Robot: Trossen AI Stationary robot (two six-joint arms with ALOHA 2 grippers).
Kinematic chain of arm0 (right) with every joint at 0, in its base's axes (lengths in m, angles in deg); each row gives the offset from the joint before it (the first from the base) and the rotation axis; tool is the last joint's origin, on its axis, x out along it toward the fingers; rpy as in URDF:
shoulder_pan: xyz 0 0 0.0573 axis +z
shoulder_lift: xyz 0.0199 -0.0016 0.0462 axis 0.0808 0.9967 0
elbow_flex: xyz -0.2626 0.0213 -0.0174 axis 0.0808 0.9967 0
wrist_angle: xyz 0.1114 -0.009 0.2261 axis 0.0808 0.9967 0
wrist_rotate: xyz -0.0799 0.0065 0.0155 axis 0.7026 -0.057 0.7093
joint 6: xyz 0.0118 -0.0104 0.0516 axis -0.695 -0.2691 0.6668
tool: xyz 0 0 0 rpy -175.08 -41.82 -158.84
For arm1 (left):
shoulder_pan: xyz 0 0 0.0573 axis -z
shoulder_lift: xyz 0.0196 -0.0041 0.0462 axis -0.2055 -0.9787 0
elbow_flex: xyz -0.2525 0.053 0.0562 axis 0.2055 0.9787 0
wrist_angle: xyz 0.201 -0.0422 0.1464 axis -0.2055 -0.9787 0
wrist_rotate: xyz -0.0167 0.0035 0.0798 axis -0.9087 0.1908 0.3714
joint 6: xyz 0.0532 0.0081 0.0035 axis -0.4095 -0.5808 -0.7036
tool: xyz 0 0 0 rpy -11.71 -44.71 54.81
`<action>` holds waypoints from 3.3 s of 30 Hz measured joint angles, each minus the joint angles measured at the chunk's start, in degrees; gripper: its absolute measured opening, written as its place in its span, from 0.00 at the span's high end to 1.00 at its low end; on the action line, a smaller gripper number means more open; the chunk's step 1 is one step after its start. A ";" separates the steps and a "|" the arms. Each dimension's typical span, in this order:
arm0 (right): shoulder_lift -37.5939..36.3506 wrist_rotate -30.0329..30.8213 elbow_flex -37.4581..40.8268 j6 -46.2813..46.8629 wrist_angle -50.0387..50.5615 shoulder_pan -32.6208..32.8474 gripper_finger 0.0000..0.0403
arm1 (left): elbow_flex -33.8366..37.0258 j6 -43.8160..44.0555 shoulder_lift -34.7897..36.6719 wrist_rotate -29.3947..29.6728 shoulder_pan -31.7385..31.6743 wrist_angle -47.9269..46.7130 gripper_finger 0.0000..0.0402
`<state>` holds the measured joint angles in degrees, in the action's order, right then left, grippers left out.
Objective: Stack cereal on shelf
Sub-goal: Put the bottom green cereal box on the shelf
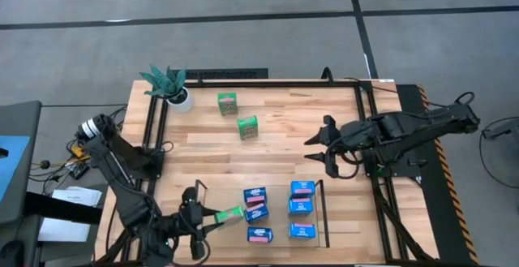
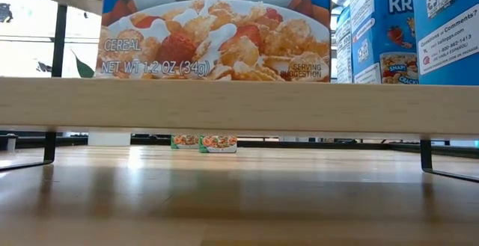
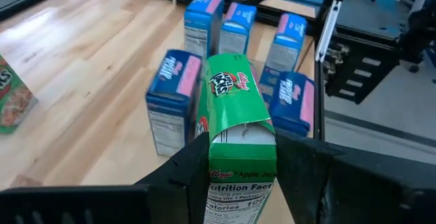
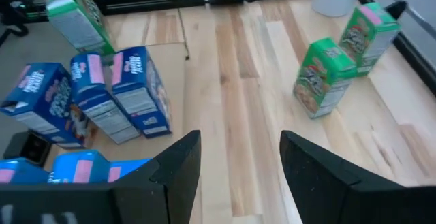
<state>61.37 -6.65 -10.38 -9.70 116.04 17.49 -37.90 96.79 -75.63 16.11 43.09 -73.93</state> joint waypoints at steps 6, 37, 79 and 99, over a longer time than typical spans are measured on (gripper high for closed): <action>-0.02 -0.40 0.00 0.13 -0.17 0.95 0.45 | 0.04 0.70 -2.27 1.53 2.91 -1.04 0.68; -0.04 7.42 0.00 0.55 -7.24 -2.15 0.45 | 24.50 -20.01 7.81 -9.11 2.25 36.01 0.68; -0.04 7.05 0.00 -0.20 -7.02 -2.11 0.45 | 24.30 -21.61 7.90 -11.93 -2.20 37.13 0.46; -0.04 7.05 0.00 -0.57 -7.48 -2.07 0.45 | -6.88 14.20 13.30 -17.20 8.44 -25.97 0.96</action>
<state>61.32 0.40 -10.38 -10.28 108.55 15.42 -44.78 110.99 -62.33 -1.09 51.53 -99.90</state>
